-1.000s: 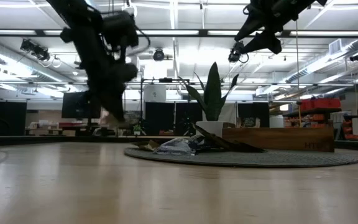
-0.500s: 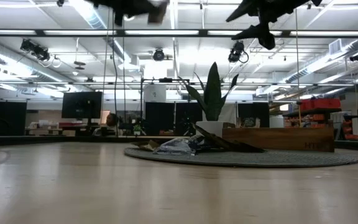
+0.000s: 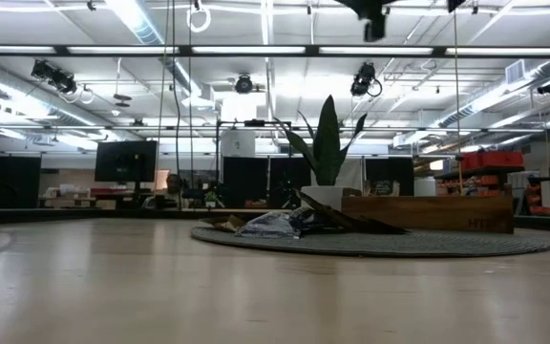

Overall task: Pick & Place Tea
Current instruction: Put the brown tea tag into the wooden organizer

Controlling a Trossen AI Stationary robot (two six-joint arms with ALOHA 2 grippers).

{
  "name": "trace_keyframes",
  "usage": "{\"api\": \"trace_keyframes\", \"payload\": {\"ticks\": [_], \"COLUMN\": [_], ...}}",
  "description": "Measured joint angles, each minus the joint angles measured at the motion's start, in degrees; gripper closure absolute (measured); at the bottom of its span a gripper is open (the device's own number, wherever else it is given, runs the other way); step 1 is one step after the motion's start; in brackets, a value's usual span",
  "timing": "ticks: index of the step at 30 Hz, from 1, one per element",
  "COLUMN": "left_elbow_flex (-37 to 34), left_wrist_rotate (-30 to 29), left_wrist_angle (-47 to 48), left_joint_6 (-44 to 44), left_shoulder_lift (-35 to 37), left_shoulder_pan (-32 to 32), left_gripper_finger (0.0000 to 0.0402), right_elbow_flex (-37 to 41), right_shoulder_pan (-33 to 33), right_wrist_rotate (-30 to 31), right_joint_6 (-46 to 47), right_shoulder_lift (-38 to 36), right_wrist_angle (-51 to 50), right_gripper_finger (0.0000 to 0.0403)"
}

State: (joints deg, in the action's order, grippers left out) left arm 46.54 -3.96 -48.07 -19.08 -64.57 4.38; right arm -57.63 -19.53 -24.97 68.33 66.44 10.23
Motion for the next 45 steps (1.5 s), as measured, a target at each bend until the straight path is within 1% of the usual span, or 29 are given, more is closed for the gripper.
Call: {"api": "trace_keyframes", "payload": {"ticks": [2,6,10,15,19,24,28,30,33,40,45], "left_elbow_flex": [0.0,0.0,0.0,0.0,2.2,8.0,10.8,11.2,11.3,11.3,11.3], "left_wrist_rotate": [0.4,2.1,3.0,4.6,5.2,11.3,14.3,14.5,14.5,14.5,14.4], "left_wrist_angle": [0.1,-1.8,-5.4,-10.5,-11.8,-11.4,-9.2,-8.9,-9.1,-11.1,-10.9], "left_joint_6": [0.0,-0.2,-1.1,-1.1,-1.3,-2.2,-2.2,-2.0,-1.1,-1.6,-2.8], "left_shoulder_lift": [-0.5,-2.3,-4.4,-7.9,-10.4,-14.0,-16.8,-18.1,-18.9,-17.9,-17.1], "left_shoulder_pan": [0.0,0.0,0.0,0.3,0.3,0.3,0.3,0.3,0.3,0.7,1.1], "left_gripper_finger": [0.0396,0.0397,0.0396,0.0398,0.0397,0.0396,0.0397,0.0397,0.0395,0.0395,0.0397], "right_elbow_flex": [0.0,0.0,0.1,0.0,0.0,0.0,0.0,0.0,0.0,0.0,0.0], "right_shoulder_pan": [0.8,2.2,3.5,5.6,7.4,8.7,8.7,8.8,8.9,10.1,10.7], "right_wrist_rotate": [-1.7,-3.0,-2.9,-2.0,-1.5,1.4,3.0,3.3,2.3,1.4,1.4], "right_joint_6": [3.6,9.4,13.7,19.3,21.8,21.2,21.4,21.4,21.3,20.8,20.7], "right_shoulder_lift": [2.9,8.6,13.2,16.8,18.5,18.6,18.6,18.5,18.6,18.6,18.6], "right_wrist_angle": [6.6,17.0,25.7,37.3,40.6,40.9,46.3,48.3,48.4,48.8,50.4], "right_gripper_finger": [0.0177,0.0177,0.0177,0.0177,0.0177,0.0177,0.0177,0.0179,0.0188,0.0225,0.024]}}
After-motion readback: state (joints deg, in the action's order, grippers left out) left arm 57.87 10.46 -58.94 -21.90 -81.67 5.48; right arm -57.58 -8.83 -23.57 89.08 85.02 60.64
